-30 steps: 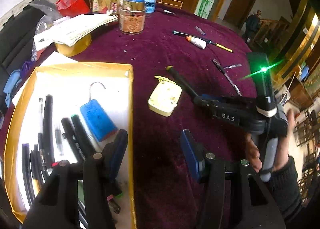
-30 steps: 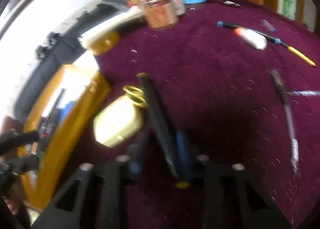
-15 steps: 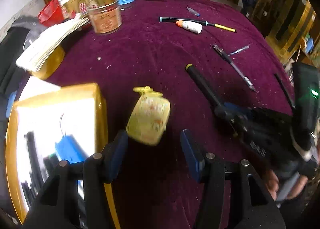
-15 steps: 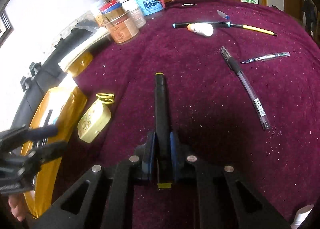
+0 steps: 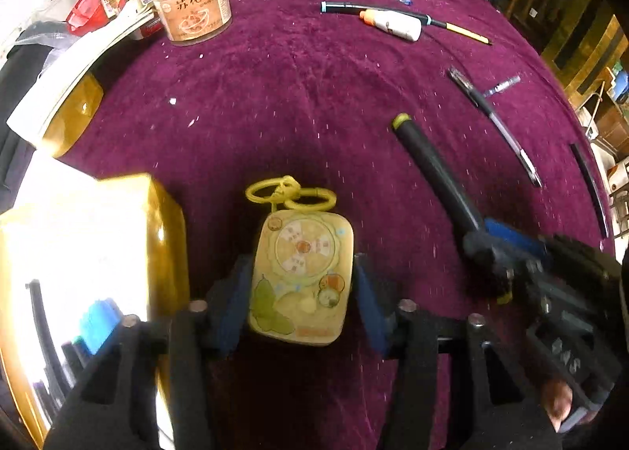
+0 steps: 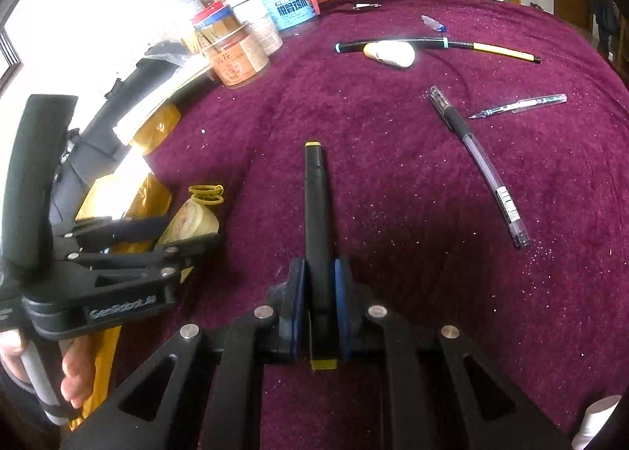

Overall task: Organize rigid objects
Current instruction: 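Grasp the yellow tin with the left tool while the right tool grasps the black marker, then carry both into the white tray, lower them and open both tools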

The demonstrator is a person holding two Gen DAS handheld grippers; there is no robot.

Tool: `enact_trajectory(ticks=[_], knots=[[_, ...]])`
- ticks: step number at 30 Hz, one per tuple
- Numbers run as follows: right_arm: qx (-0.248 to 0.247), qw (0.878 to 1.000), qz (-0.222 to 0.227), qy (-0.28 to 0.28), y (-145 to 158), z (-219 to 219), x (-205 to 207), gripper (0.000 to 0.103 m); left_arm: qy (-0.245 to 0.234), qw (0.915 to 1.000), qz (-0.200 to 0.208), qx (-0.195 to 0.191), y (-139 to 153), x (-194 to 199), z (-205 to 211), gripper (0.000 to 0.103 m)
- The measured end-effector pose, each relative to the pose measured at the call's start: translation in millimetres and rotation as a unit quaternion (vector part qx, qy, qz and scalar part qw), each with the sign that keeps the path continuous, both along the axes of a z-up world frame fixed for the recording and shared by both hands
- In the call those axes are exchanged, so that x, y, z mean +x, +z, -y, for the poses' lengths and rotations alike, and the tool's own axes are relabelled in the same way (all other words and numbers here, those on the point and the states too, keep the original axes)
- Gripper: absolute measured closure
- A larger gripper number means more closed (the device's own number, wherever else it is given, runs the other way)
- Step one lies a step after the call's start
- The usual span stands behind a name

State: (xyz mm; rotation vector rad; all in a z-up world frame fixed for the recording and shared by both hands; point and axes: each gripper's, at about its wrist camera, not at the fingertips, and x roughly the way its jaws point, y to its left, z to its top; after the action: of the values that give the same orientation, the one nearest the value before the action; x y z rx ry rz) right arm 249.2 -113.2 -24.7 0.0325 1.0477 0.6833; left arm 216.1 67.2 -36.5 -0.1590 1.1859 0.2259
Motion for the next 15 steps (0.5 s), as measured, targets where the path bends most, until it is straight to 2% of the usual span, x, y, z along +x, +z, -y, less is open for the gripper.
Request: enact_trajectory(ticks=[2,5,9,11,13,15], knots=[[-0.001,1.0,0.0,0.0,0.3,-0.3,-0.2,0.09,-0.006,0.9999,0.001,-0.01,0.7,-7.5,6.8,0.055],[-0.005,1.0,0.004,0.001,0.3,-1.8,-0.7,0.09,-0.013,0.9998,0.005,0.015,-1.9,-10.0,16.7,0.055],[-0.012,1.0,0.014,0.005,0.9,-3.9,-3.5,0.09,0.013,0.9998,0.008,-0.009,-0.2,-17.9,15.7,0.056],[-0.011,1.0,0.018,0.007,1.5,-4.3,-5.4,0.091,0.011,0.9993,0.028,-0.022,8.6,-30.5,20.0,0.056],[0.001,1.0,0.023,0.011,5.0,-3.2,-7.5,0.091,0.015,0.9981,0.057,-0.02,23.3,-49.7,24.8,0.056],[0.012,0.999,0.034,0.017,10.0,-2.6,-10.8,0.091,0.027,0.9955,0.08,-0.044,37.7,-71.2,22.6,0.056]])
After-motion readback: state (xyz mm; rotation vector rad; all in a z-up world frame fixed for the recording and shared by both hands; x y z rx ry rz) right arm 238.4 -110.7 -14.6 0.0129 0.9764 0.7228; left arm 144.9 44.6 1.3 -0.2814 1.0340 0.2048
